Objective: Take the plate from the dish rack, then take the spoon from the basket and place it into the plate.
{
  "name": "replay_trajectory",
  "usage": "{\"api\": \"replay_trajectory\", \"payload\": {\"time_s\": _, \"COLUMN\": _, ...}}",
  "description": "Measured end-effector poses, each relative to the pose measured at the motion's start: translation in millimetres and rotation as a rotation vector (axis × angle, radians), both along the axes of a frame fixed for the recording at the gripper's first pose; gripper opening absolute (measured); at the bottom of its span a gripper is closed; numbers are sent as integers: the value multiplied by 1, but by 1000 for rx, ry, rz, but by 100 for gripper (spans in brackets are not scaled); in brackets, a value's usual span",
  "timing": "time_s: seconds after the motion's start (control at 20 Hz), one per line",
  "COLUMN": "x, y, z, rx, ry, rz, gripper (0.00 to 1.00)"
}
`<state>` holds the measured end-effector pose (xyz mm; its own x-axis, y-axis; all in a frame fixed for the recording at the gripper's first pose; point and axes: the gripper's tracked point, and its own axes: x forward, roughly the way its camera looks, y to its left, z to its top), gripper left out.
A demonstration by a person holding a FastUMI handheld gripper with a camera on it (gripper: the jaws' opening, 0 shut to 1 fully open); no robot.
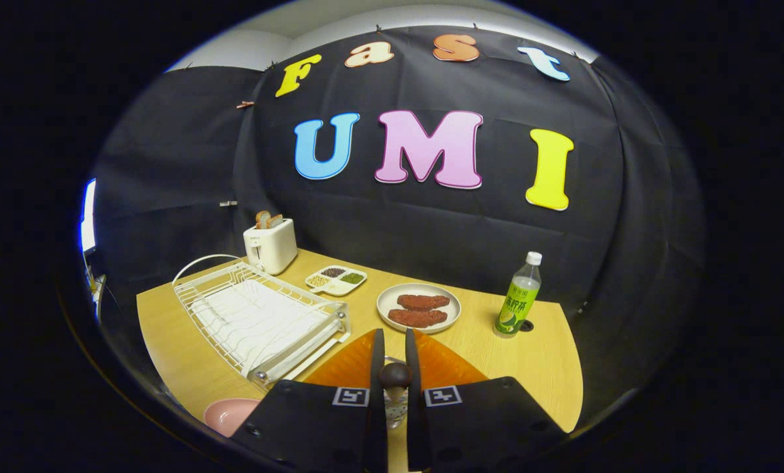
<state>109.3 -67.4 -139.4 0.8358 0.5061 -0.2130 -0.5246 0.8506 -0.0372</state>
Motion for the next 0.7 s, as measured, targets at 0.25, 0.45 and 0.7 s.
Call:
{"api": "replay_trajectory", "payload": {"time_s": 0.25, "x": -22, "y": 11, "z": 43, "rx": 16, "ry": -35, "rz": 20, "gripper": 16}}
{"api": "replay_trajectory", "payload": {"time_s": 0.45, "x": -59, "y": 33, "z": 42, "rx": 56, "ry": 25, "rz": 62, "gripper": 16}}
{"api": "replay_trajectory", "payload": {"time_s": 0.7, "x": -101, "y": 61, "z": 7, "rx": 95, "ry": 113, "rz": 63, "gripper": 16}}
